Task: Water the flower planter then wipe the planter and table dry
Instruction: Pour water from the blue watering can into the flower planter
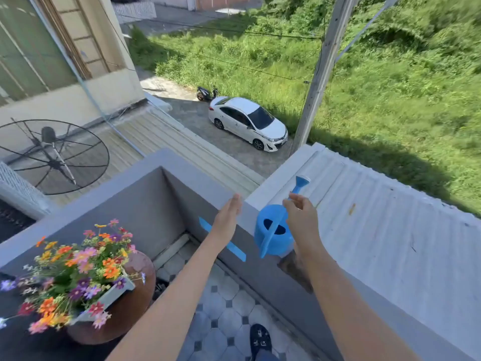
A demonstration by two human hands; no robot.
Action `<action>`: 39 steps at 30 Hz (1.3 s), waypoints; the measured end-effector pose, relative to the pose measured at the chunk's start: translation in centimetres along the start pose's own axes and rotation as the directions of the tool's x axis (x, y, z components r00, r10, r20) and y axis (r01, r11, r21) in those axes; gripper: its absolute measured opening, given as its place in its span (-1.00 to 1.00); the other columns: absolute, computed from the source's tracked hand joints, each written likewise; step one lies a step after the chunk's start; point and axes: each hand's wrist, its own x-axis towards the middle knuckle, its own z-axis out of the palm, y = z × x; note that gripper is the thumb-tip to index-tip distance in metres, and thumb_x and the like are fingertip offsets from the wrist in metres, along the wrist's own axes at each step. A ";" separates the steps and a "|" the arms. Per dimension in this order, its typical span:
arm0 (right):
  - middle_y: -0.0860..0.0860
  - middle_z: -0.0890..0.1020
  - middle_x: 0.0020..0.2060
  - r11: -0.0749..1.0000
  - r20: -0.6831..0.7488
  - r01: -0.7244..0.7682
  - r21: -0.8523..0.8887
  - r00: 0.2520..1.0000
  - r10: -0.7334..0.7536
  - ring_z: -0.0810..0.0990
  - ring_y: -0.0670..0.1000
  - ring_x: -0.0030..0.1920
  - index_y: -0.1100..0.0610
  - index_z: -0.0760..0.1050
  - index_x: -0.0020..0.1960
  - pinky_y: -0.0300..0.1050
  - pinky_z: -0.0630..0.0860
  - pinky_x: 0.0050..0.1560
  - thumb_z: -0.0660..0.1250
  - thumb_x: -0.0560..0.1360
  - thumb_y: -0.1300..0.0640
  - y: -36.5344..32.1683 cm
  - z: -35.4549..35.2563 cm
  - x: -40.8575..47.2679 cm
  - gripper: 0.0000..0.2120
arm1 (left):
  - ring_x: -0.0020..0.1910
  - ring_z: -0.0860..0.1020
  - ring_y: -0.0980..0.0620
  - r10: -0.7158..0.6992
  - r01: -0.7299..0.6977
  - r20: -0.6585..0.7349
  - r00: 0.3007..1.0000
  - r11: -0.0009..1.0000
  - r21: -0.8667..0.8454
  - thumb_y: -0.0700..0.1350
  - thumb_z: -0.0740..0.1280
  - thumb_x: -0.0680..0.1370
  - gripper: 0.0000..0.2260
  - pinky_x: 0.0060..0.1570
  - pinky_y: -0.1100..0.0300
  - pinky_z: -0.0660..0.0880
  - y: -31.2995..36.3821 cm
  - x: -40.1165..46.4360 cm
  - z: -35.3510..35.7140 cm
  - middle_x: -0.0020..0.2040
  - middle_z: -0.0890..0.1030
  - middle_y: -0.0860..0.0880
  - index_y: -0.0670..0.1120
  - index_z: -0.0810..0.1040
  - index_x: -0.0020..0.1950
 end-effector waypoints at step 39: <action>0.01 0.41 -0.46 0.493 0.844 0.779 -0.387 0.515 -0.152 0.34 0.01 -0.46 0.24 0.44 -0.24 -0.16 0.25 -0.46 0.24 0.59 0.08 -5.1 18.8 -13.5 -0.70 | 0.33 0.46 0.03 -0.013 -0.038 -0.681 0.732 0.997 -0.061 0.40 0.11 0.51 -0.42 0.28 -0.15 0.43 -5.3 -17.4 -11.5 0.38 0.45 0.09 0.23 0.18 0.48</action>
